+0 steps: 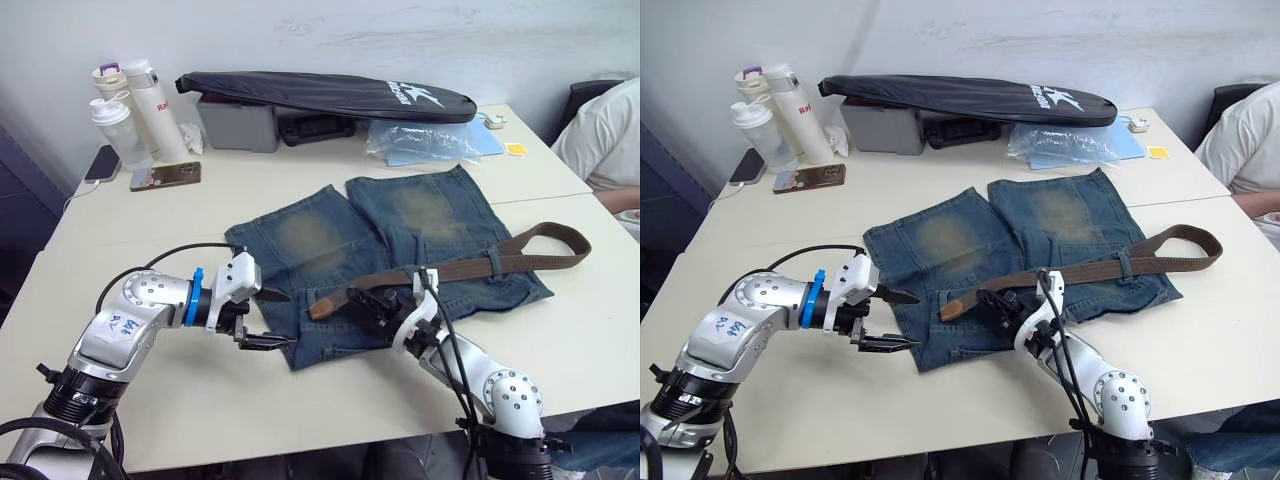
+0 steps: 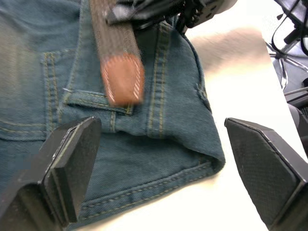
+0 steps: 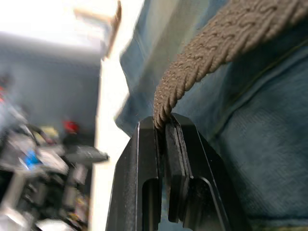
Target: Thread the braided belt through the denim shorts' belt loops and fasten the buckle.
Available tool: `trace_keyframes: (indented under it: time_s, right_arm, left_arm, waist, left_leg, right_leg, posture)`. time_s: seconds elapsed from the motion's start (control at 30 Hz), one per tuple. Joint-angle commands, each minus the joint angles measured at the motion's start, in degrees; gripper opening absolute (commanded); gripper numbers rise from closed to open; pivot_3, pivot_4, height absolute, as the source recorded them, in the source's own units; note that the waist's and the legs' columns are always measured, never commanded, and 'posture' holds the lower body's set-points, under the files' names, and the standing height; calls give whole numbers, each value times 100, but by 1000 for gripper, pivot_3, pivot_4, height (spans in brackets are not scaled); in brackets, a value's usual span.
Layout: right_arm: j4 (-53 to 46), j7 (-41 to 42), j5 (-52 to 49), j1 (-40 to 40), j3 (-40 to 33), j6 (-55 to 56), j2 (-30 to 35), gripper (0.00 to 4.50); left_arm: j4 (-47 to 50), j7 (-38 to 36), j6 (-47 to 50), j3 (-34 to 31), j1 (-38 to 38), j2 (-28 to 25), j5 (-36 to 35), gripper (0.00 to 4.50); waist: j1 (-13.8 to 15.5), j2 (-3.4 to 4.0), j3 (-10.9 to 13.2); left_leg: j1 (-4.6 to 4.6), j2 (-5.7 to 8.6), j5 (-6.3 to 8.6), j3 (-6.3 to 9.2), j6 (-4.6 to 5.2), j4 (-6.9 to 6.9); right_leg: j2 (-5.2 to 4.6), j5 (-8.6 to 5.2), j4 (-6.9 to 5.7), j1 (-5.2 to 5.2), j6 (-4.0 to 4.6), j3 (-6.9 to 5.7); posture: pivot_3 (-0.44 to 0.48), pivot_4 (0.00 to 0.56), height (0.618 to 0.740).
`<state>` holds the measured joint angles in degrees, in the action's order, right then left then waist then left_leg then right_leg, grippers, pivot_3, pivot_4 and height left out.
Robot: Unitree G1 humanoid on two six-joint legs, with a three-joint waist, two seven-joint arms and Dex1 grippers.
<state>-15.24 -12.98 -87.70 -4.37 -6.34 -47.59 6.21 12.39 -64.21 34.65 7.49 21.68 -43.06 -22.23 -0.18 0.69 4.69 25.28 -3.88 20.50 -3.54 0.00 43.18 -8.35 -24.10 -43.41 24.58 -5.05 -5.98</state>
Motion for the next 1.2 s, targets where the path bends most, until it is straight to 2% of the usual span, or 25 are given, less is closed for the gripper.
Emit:
trace_keyframes:
  time_s: [0.03, 0.3, 0.5, 0.73, 0.8, 1.0, 1.07, 1.2]
  right_arm:
    - [-66, -126, 350, -254, 438, -333, 177, 39]
    - [226, -203, 447, -463, 280, -156, 19, 39]
    - [28, -379, 30, -369, -58, 6, 6, 39]
    - [426, 109, 626, -129, -371, -306, 926, 39]
    - [591, 245, 712, -91, -493, -300, 1146, 39]
    - [806, 577, 878, -68, -824, -331, 1788, 39]
    - [837, 657, 953, -66, -921, -332, 1994, 39]
    - [875, 882, 1082, -40, -1150, -374, 2360, 39]
  left_arm:
    - [307, 166, 10, -97, -169, 44, -87, 4500]
    - [389, 280, -15, -179, -347, 17, -76, 4500]
    - [406, 320, 3, -232, -420, -30, -96, 4500]
    - [235, 295, -93, -146, -263, 24, -32, 4500]
    - [192, 292, -113, -124, -217, 39, -20, 4500]
    - [118, 277, -170, -76, -155, 66, -4, 4500]
    - [79, 277, -192, -46, -126, 94, 6, 4500]
    - [37, 277, -227, 4, -90, 142, 13, 4500]
  waist:
    - [1, 0, 0]
    - [2, -5, -4]
    - [5, -2, -6]
    - [20, 11, -12]
    - [42, 23, -9]
    - [183, 38, -13]
    - [191, 40, -14]
    - [192, 44, -12]
  left_leg:
    - [1, 1, 1, 0, 0, 0]
    - [-5, 5, 4, -1, 2, -2]
    - [-5, 4, 4, 0, 2, -1]
    - [-7, 6, 9, -1, -6, 4]
    - [-7, 7, 33, -2, -38, 3]
    - [-10, 17, 54, -6, -64, 3]
    - [-10, 24, 54, -6, -65, 7]
    - [0, 30, 53, -7, -68, 9]
  right_leg:
    - [-3, 0, 0, -2, 0, 2]
    - [-8, 0, 1, -3, 0, -2]
    - [-7, 0, -2, -3, 1, -1]
    - [-11, 2, -3, 8, 1, -6]
    - [-12, 3, -2, 5, 3, -11]
    - [-17, 34, 46, -12, 14, -23]
    - [-21, 61, 60, -20, 54, -24]
    - [-28, 88, 102, -37, 56, -20]
  posture:
    - [0, 150, 622]
    - [0, 150, 622]
    - [0, 150, 622]
    - [0, 150, 622]
    - [0, 150, 622]
    - [0, 150, 622]
    - [0, 150, 622]
    - [0, 150, 622]
